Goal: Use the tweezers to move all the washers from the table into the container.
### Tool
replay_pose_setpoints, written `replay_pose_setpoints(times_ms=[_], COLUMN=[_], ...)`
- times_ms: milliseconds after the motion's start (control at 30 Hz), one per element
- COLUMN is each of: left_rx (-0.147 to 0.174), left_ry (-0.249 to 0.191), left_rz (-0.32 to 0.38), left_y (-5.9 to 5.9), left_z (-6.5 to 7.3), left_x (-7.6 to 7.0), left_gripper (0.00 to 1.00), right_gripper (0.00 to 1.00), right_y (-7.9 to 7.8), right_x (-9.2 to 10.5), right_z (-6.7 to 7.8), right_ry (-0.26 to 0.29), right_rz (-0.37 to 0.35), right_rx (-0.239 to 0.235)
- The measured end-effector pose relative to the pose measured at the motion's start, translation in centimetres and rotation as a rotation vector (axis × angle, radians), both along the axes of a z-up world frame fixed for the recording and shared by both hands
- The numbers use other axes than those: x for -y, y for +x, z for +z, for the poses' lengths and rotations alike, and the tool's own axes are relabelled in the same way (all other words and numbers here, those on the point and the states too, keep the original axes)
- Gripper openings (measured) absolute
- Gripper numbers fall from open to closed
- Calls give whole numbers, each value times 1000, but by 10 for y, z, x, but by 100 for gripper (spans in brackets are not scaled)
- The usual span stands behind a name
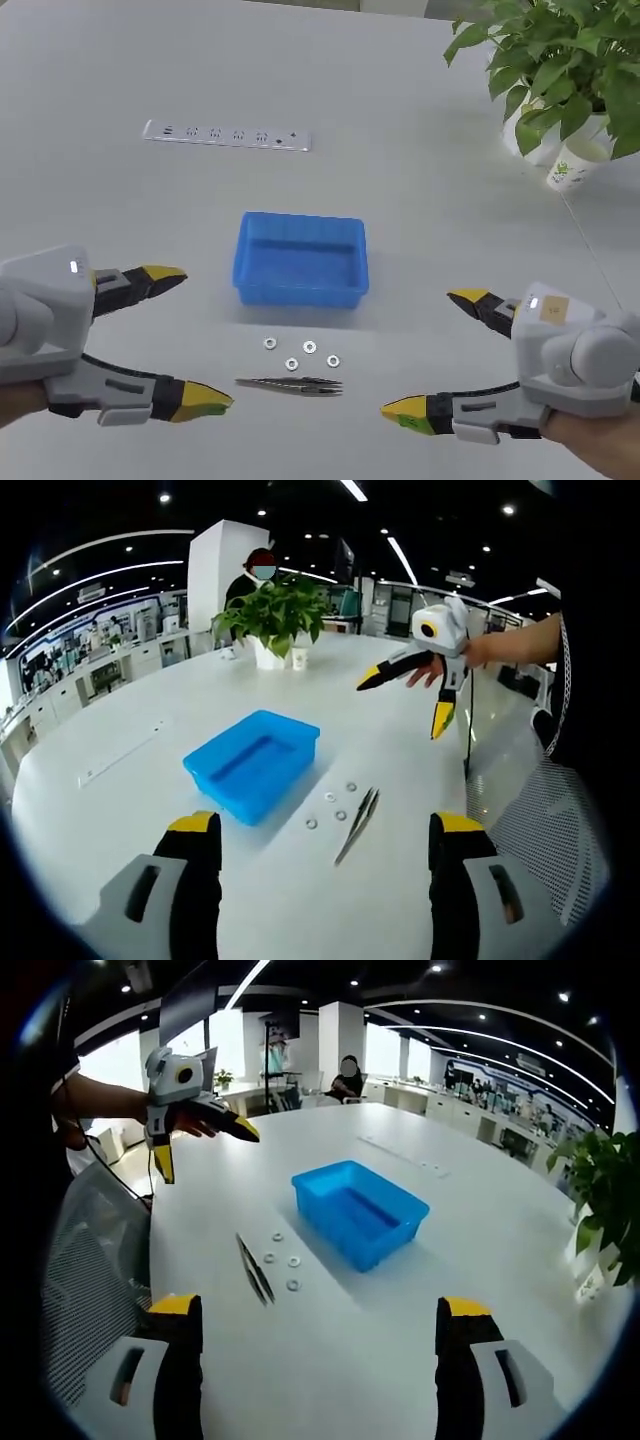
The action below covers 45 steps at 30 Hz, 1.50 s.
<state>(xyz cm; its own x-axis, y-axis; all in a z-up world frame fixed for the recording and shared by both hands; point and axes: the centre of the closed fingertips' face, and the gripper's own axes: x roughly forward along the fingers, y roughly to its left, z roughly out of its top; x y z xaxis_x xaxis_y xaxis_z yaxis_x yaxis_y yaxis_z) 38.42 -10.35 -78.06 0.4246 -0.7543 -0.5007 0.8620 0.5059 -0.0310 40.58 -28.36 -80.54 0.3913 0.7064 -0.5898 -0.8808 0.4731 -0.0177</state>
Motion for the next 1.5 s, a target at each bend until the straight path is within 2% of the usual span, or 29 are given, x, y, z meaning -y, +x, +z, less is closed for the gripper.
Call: replay_pose_setpoints(times_ms=[200,400,700,933,967,1133,1333,1500], left_rx=[-7,1,-29,-48,-47,-54,-55,-63], left_ry=[58,180,219,285,302,322,366,378], left_rz=[-74,-174,-245,-313,-326,-353,-376,-406], left_y=[-7,-11,-12,-13,-13,-13,-9,-8], left_z=[-12,-32,-51,-69,-71,-77,-88,-95], left_x=[5,5,11,11,11,13,11,13], left_gripper=[74,57,46,37,35,28,23,21], right_gripper=[92,83,71,61,60,54,47,42], right_y=[-2,-6,-14,-16,-16,-19,-24,-27], right_x=[-2,-6,-16,-28,-30,-38,-45,-51], right_z=[1,-3,-11,-18,-19,-24,-33,-41], right_ry=[-11,-36,-71,-89,-88,-97,-122,-139], right_rz=[41,103,201,268,276,309,356,394], right_rx=[15,22,19,12,13,7,4,-3])
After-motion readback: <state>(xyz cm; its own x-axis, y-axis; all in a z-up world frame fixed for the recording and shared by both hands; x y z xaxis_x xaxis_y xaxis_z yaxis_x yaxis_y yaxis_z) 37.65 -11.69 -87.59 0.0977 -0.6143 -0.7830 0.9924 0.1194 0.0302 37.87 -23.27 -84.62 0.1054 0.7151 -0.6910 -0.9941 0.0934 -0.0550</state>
